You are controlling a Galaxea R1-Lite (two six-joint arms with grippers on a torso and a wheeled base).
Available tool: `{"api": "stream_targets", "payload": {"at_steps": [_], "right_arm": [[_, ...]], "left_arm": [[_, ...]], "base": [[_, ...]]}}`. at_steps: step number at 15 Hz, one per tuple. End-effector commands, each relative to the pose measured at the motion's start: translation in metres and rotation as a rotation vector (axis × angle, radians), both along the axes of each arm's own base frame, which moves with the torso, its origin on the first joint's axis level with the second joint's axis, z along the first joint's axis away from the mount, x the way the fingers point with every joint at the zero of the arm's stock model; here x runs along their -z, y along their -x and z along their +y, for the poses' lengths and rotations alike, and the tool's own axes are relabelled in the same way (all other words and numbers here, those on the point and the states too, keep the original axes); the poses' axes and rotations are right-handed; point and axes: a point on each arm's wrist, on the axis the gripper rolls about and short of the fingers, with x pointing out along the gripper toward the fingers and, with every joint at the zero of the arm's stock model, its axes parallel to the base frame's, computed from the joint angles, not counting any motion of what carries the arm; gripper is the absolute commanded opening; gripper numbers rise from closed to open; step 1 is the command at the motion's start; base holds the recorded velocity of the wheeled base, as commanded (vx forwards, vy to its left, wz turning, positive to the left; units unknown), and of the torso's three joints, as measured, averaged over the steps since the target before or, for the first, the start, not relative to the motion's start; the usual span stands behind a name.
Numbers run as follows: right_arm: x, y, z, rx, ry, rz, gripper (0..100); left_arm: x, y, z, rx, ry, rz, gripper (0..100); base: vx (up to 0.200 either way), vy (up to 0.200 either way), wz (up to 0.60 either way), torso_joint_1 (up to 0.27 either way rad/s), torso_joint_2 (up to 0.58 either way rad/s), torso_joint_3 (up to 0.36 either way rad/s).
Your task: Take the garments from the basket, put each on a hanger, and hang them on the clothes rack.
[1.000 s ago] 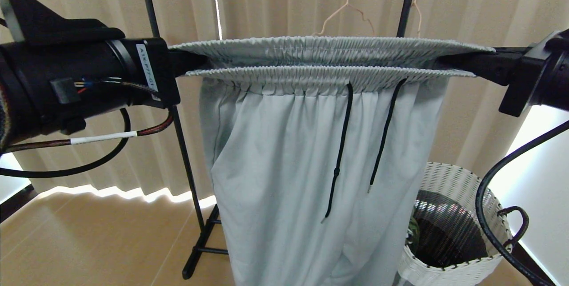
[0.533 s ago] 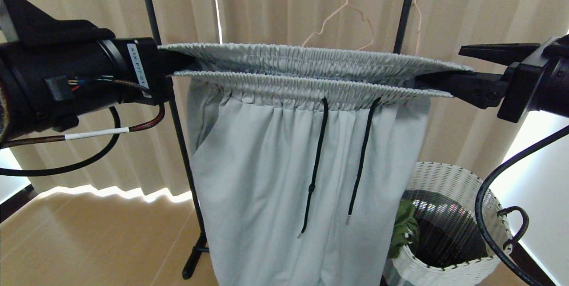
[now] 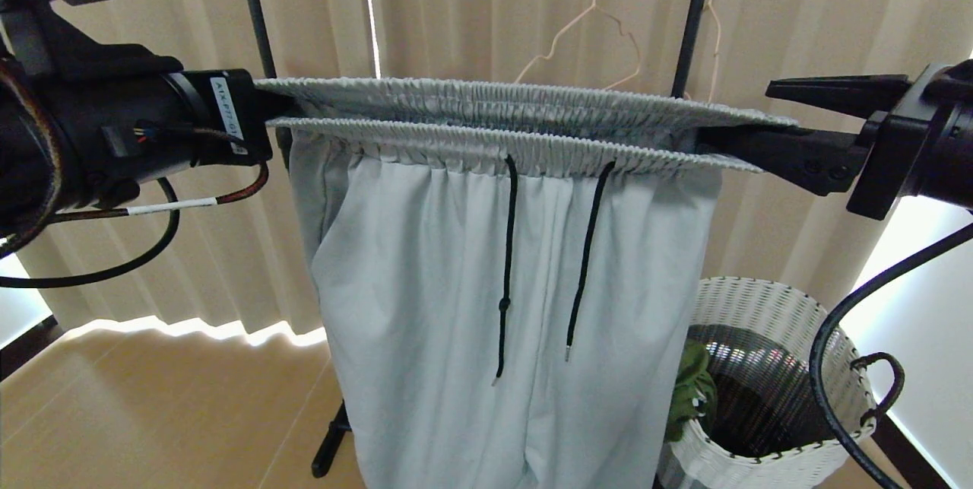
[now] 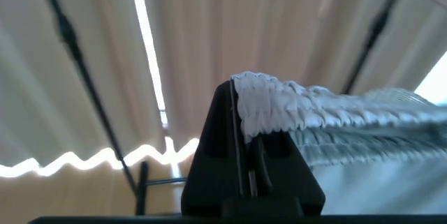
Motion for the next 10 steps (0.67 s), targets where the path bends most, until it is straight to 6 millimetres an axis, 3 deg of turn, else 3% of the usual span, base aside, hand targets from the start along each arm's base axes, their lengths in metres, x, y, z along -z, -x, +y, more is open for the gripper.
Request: {"api": "stream_targets", "payload": {"at_steps": [1, 6, 10], "right_arm": [[0.0, 0.001, 0.0, -0.006, 0.0, -0.002, 100], [-0.002, 0.001, 0.0, -0.008, -0.004, -0.006, 100], [0.006, -0.003, 0.001, -0.002, 0.021, 0.028, 100]], "left_arm": [[0.001, -0.01, 0.004, -0.061, -0.006, 0.006, 0], [0.004, -0.012, 0.007, -0.102, -0.014, 0.015, 0], [0.001, 0.004, -0.005, -0.021, -0.006, -0.001, 0]], "base": [[0.0, 0.0, 0.0, 0.0, 0.0, 0.0], [0.0, 0.0, 0.0, 0.0, 0.0, 0.0], [0.0, 0.0, 0.0, 0.0, 0.0, 0.0]]}}
